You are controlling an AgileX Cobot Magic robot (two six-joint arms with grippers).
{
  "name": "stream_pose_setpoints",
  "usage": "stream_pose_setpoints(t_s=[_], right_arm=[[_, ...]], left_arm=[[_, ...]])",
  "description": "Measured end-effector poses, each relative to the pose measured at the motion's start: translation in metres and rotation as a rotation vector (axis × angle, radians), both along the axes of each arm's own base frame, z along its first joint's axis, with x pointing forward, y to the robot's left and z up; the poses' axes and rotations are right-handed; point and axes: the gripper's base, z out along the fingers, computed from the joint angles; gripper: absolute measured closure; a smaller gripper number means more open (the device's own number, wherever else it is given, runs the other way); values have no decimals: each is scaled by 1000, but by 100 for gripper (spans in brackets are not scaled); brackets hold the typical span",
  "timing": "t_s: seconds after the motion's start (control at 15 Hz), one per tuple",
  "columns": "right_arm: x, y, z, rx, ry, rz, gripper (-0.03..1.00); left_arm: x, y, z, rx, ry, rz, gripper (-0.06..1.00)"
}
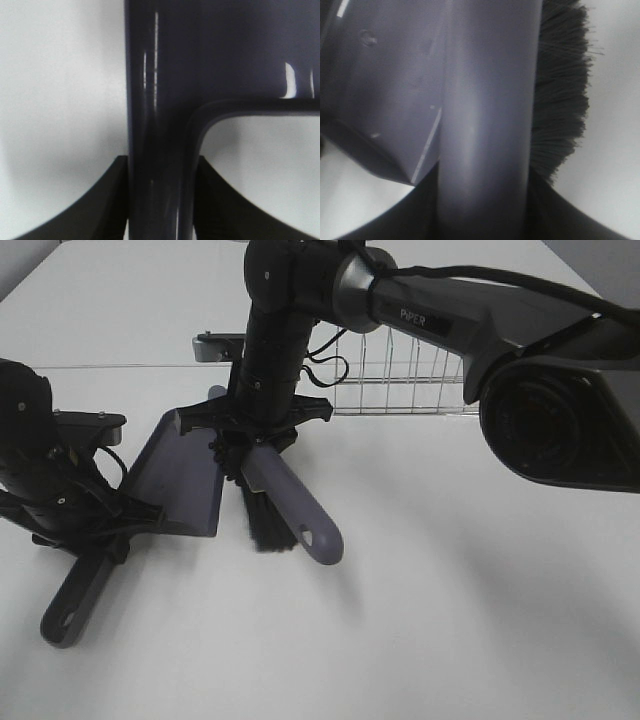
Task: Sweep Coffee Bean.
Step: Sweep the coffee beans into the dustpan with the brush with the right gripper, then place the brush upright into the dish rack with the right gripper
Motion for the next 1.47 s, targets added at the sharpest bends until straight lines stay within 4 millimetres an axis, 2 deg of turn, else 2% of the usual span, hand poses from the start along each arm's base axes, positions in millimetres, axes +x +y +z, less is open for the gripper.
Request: stream_pose_setpoints(t_s=[0.13, 0.33, 0.47, 0.6, 0.73, 0.8, 1.13, 1.27, 1.47], right_arm=[[-2, 9, 1, 107, 42, -19, 62], [-1, 11, 5, 124, 32, -21, 62], [2, 9, 26, 125, -37, -11, 62], [6, 1, 63, 89, -158, 1, 62], [7, -13, 95, -4, -269, -2, 62], [8, -20, 103, -59, -313, -1, 62], [18, -46, 130, -219, -480, -27, 62], [28, -68, 140, -183, -453, -82, 62], [36, -120, 152, -178, -391, -180, 62]], left_arm=[[0, 0, 0, -1, -1, 2, 59], [0, 0, 0, -1, -1, 2, 59], [0, 0, 0, -2, -1, 2, 59], [0, 0, 0, -3, -2, 2, 59], [0, 0, 0, -3, -2, 2, 59], [0, 0, 0, -3, -2, 2, 59], [0, 0, 0, -2, -2, 1, 59], [0, 0, 0, -2, -2, 1, 59], [0, 0, 0, -2, -1, 1, 59]])
